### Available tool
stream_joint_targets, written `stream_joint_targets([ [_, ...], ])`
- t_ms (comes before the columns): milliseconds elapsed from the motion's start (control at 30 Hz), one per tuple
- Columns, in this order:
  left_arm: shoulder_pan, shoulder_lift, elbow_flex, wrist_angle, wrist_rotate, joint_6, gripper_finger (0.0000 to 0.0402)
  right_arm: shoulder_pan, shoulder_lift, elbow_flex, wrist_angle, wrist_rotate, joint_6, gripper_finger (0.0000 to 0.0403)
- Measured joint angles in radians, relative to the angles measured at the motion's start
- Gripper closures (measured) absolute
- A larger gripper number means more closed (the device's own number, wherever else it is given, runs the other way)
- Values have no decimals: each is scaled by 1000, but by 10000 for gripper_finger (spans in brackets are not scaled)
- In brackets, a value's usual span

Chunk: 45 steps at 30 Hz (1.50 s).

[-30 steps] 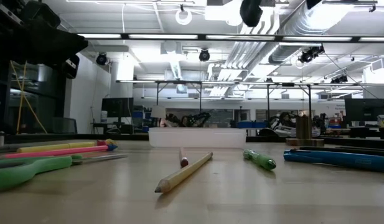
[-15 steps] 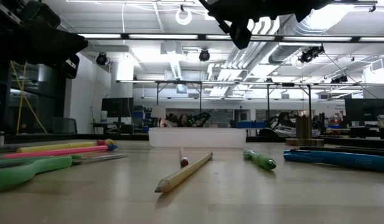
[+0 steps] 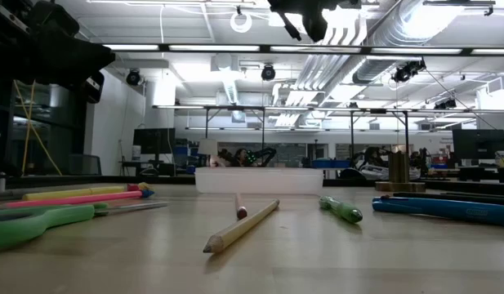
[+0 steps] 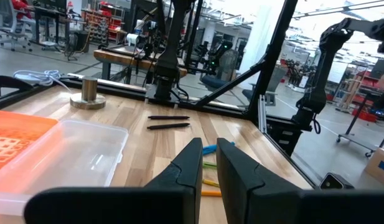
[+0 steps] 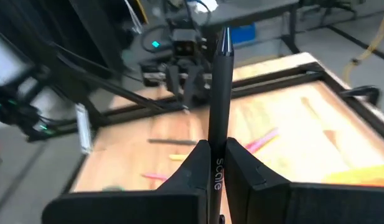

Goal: Pick & place school supplies into a supply box
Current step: Put the black pen into the transparent supply box

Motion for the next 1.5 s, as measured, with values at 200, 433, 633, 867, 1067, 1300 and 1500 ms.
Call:
stream_joint_targets([
  [200,0,0,0,0,0,0,325,0,101,195,-231,61,-72,392],
  [433,0,0,0,0,-1,0,325,0,293,446,-447,76,-172,394],
  [633,0,0,0,0,-1,0,325,0,439,646,-630,143,-245,391],
  [867,0,0,0,-1,-2,0,325,0,546,799,-759,217,-292,393],
  [1067,0,0,0,-2,-6,0,325,0,563,808,-779,245,-307,390],
  [1300,0,0,0,-4,-7,0,325,0,563,808,-791,249,-306,393],
  [1500,0,0,0,-8,-6,0,325,0,571,806,-814,258,-306,392],
])
